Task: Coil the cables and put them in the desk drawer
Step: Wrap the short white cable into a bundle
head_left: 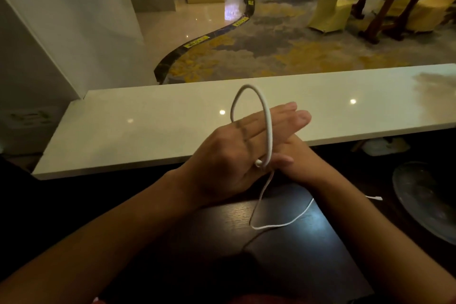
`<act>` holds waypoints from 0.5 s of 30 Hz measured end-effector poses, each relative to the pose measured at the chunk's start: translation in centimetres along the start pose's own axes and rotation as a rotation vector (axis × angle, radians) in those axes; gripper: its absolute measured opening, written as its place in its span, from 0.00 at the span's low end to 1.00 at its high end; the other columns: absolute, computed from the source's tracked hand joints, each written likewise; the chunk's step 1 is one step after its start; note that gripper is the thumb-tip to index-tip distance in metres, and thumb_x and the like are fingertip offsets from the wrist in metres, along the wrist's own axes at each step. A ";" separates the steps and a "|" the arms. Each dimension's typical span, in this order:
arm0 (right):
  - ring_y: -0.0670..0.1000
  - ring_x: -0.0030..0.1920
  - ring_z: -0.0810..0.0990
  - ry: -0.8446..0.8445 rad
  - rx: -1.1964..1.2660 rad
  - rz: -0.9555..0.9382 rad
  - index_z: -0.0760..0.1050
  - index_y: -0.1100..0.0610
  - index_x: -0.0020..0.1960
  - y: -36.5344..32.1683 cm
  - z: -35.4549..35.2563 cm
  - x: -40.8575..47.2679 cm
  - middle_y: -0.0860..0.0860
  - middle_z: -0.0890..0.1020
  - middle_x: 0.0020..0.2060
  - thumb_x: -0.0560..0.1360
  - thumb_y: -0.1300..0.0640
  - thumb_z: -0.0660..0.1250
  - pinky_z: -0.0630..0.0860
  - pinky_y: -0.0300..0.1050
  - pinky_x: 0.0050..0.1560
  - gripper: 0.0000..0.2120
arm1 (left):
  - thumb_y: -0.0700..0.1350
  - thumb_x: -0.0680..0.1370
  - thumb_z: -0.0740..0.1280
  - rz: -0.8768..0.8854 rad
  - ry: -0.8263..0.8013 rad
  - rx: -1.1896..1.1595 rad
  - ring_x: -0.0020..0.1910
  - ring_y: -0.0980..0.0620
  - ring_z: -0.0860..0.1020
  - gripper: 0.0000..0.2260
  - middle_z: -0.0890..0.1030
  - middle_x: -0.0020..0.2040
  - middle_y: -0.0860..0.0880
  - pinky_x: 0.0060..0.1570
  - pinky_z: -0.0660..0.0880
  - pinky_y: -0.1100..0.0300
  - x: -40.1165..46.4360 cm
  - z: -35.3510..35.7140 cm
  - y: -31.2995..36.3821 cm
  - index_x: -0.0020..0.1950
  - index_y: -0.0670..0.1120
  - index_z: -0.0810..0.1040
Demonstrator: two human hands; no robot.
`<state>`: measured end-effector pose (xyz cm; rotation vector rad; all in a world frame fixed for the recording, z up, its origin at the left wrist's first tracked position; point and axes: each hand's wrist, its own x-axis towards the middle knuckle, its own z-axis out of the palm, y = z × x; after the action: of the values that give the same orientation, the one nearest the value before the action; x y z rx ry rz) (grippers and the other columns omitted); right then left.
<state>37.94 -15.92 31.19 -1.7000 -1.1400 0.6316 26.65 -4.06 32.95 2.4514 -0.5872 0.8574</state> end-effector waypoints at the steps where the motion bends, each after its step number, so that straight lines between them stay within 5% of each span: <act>1: 0.44 0.32 0.75 -0.046 0.074 -0.039 0.75 0.57 0.33 -0.2 0.3 -0.6 0.58 0.76 0.29 0.76 0.57 0.63 0.70 0.30 0.34 0.12 | 0.42 0.83 0.62 0.010 0.023 0.012 0.74 0.40 0.71 0.21 0.73 0.71 0.35 0.73 0.70 0.47 0.1 0.2 0.0 0.70 0.29 0.70; 7: 0.50 0.28 0.69 -0.156 0.094 -0.027 0.75 0.42 0.28 0.1 0.1 -0.9 0.52 0.73 0.25 0.82 0.54 0.61 0.67 0.40 0.34 0.23 | 0.54 0.84 0.56 -0.160 0.022 -0.160 0.70 0.44 0.76 0.28 0.76 0.70 0.39 0.70 0.72 0.56 -0.6 0.3 -0.6 0.72 0.32 0.70; 11: 0.50 0.27 0.66 -0.161 0.199 0.019 0.76 0.49 0.31 0.0 -0.2 -1.3 0.52 0.70 0.24 0.84 0.57 0.60 0.65 0.38 0.32 0.23 | 0.57 0.83 0.57 -0.135 -0.015 -0.049 0.65 0.43 0.80 0.29 0.79 0.67 0.38 0.65 0.77 0.51 -1.3 0.3 -1.7 0.72 0.34 0.70; 15: 0.48 0.27 0.67 -0.158 0.238 0.074 0.78 0.61 0.38 0.1 -1.2 -2.0 0.55 0.71 0.25 0.83 0.51 0.57 0.66 0.36 0.31 0.22 | 0.60 0.83 0.56 -0.128 0.003 -0.019 0.51 0.50 0.82 0.30 0.84 0.57 0.41 0.55 0.79 0.59 -2.6 0.6 -3.3 0.75 0.38 0.68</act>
<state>38.05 -18.28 31.45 -1.5142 -1.0680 0.9245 26.84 -1.12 29.90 2.4409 -0.4295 0.8002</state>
